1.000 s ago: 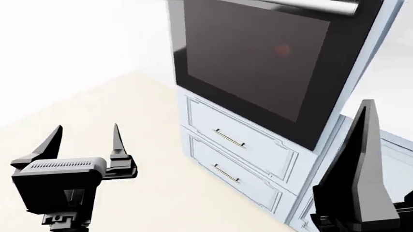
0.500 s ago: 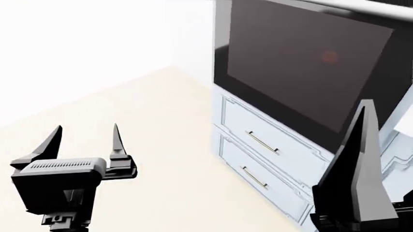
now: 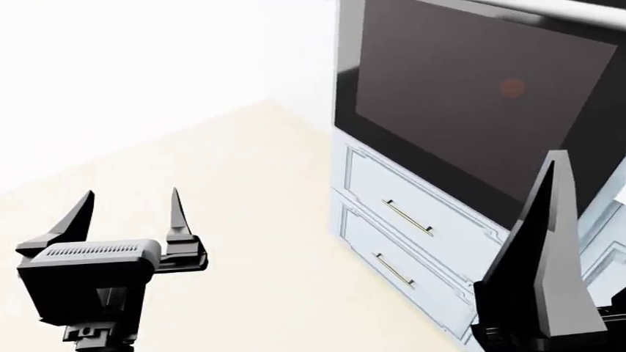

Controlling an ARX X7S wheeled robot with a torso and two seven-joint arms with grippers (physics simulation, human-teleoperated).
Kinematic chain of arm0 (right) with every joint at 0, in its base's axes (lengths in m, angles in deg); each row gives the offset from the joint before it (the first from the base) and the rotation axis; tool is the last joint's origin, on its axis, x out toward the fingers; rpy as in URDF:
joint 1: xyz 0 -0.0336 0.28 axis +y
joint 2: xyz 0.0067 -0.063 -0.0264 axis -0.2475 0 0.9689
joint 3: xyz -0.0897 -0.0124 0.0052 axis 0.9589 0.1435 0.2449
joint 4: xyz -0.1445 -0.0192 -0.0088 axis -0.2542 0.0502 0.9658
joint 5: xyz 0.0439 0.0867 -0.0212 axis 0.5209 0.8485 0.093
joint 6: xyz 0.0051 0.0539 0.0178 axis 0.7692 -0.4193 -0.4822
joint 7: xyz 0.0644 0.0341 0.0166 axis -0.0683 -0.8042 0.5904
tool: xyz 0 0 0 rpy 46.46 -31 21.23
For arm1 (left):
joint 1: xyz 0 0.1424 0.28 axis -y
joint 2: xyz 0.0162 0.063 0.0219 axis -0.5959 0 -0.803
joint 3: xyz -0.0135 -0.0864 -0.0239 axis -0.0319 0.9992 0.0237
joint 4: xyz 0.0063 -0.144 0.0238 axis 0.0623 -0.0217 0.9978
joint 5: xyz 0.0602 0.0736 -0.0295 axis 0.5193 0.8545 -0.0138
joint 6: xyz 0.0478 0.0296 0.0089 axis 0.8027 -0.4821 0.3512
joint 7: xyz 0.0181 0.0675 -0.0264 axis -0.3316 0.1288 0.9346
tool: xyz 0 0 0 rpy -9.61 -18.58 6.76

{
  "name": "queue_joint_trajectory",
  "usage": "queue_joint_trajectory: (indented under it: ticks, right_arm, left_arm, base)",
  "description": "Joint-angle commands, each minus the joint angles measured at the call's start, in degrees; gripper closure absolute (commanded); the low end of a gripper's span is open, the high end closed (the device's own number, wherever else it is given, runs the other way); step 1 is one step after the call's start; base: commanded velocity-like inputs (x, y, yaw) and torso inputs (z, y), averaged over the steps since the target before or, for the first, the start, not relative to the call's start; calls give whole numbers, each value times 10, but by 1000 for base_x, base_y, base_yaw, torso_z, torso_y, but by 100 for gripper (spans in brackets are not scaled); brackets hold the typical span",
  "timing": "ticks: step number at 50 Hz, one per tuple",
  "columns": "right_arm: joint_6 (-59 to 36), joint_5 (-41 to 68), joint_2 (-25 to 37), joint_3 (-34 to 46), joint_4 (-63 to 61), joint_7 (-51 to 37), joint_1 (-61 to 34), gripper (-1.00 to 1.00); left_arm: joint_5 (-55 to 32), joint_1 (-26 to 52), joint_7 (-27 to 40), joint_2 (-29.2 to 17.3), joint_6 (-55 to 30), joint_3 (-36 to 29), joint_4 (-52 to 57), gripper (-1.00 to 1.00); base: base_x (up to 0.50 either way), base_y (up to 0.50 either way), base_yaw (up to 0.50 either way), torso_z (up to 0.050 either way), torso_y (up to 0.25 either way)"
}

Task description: Open the oven door

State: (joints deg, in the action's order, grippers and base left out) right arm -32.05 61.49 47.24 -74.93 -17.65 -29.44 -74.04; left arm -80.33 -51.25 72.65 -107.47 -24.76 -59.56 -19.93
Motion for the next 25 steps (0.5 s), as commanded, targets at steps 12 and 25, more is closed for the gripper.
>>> queue_joint_trajectory:
  ticks: [12,25]
  right_arm:
    - [6,10,3,3,1,-3,-1,-100]
    - [6,10,3,8,2,-3,-5,-100]
  left_arm:
    - [-2,5,4,-2,0,-5,-5,-100]
    - [-3,6,6,-4,2,-7,-6,-100]
  base:
    - [218,-181,0,0,0]
    - [384,-320,0,0,0]
